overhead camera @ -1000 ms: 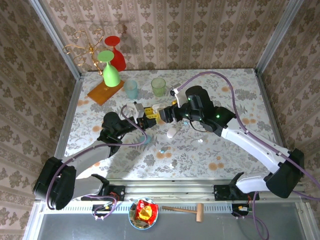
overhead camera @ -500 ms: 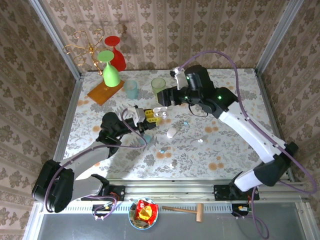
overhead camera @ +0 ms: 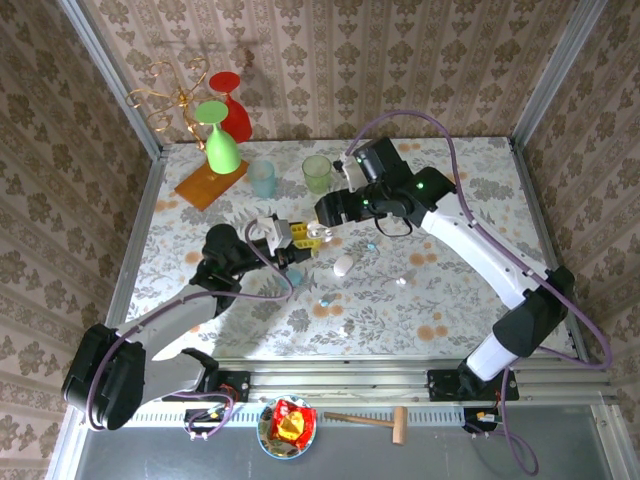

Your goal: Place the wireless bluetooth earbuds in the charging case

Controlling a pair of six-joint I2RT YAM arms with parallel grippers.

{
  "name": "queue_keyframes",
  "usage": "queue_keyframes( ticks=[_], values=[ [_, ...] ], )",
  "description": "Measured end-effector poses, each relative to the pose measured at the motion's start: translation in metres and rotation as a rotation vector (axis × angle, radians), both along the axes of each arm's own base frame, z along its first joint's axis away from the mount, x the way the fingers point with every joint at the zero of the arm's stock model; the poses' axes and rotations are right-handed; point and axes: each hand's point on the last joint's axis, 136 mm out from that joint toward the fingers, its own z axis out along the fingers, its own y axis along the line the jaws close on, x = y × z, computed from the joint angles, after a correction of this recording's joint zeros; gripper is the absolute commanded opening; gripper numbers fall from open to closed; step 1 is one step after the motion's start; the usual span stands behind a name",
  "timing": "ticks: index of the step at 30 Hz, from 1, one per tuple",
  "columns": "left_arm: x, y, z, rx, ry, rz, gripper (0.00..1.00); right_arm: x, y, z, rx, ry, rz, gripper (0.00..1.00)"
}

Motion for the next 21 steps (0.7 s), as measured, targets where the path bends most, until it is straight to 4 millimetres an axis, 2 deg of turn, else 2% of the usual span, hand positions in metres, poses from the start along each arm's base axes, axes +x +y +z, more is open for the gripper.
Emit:
queue_keyframes(
  ticks=[12, 15, 19, 21],
  values=[
    [0.01, 0.009, 0.005, -0.029, 0.067, 0.044, 0.01, -0.028, -0.005, 0.006, 0.059, -0.022, 0.074, 0.77],
    [0.009, 0.01, 0.009, -0.047, 0.111, 0.023, 0.0, -0.039, 0.0, 0.013, 0.119, -0.085, 0.152, 0.74],
    [-0.001, 0.008, 0.025, -0.085, 0.144, -0.061, 0.0, -0.054, 0.005, 0.018, 0.179, -0.183, 0.261, 0.65],
    [-0.008, 0.006, 0.033, -0.101, 0.153, -0.112, 0.0, -0.055, 0.008, 0.021, 0.189, -0.218, 0.302, 0.62]
  ],
)
